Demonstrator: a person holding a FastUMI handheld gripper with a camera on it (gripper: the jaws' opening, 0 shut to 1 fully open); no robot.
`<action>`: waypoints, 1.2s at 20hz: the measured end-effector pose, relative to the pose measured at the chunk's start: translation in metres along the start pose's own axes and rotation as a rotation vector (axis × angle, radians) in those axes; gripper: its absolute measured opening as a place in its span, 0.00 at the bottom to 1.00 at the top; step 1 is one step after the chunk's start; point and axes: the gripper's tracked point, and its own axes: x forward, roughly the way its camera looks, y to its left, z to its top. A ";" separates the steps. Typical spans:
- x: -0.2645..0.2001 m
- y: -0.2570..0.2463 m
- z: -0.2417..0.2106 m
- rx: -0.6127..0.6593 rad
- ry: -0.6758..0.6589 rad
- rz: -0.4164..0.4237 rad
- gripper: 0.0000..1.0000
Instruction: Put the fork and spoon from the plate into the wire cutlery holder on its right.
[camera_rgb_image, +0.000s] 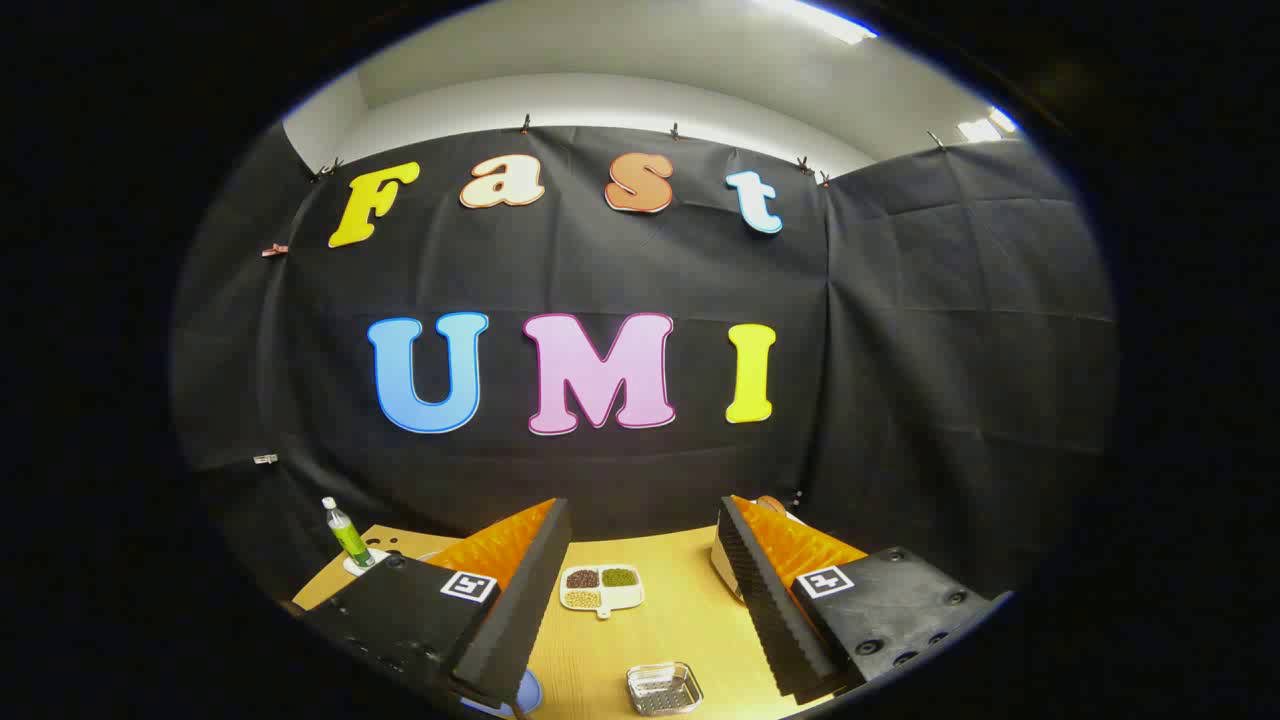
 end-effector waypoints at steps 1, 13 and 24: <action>-0.002 0.003 -0.002 -0.004 0.007 0.010 0.93; -0.014 0.027 -0.017 -0.085 0.045 0.069 0.91; -0.011 0.067 -0.072 -0.135 0.171 0.163 0.91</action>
